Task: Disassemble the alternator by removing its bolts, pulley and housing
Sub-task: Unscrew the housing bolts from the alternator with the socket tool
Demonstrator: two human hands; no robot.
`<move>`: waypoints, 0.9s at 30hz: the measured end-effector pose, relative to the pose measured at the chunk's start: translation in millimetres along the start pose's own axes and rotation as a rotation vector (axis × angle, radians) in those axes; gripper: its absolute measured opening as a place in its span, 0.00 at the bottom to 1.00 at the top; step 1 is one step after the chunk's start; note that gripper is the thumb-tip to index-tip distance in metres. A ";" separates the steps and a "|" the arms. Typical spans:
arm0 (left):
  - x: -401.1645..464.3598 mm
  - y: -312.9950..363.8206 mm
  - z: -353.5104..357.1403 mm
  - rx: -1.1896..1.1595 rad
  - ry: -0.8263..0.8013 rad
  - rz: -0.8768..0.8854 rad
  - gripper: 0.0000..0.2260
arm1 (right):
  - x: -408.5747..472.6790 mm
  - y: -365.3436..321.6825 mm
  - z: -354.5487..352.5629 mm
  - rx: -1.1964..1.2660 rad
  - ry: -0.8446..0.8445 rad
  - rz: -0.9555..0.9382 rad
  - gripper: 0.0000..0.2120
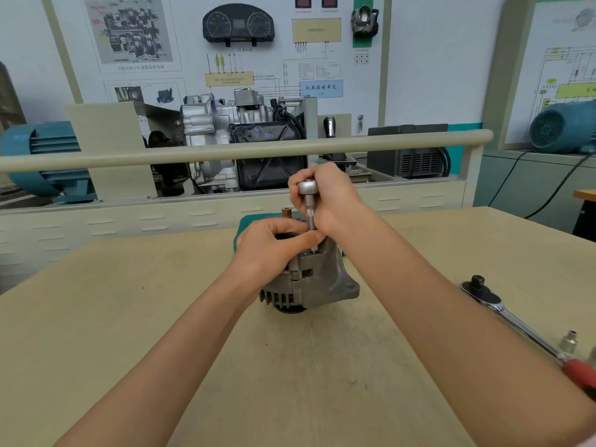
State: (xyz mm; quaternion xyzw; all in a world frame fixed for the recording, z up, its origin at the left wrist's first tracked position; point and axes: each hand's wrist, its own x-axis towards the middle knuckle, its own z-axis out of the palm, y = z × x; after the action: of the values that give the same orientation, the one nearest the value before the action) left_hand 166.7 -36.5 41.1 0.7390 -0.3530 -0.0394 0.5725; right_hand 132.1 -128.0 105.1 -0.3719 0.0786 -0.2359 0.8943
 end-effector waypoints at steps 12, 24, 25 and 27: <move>1.3 0.3 -6.4 0.009 -0.086 -0.024 0.06 | 0.7 -11.4 -2.8 -0.099 -0.156 0.255 0.15; 2.0 1.6 -3.5 0.010 -0.031 -0.023 0.00 | -1.5 6.1 7.0 -0.135 0.177 -0.153 0.08; 2.2 1.1 -5.3 0.001 -0.056 -0.023 0.03 | -2.3 0.2 5.4 -0.129 0.107 -0.047 0.11; 1.5 0.6 -6.7 -0.027 -0.090 -0.021 0.05 | -3.1 -10.2 1.2 -0.096 -0.051 0.145 0.12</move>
State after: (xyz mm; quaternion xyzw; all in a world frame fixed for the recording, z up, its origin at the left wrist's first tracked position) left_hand 170.6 -31.9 44.4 0.7323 -0.3698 -0.0833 0.5657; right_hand 126.0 -132.0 113.0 -0.4138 0.0938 -0.1571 0.8918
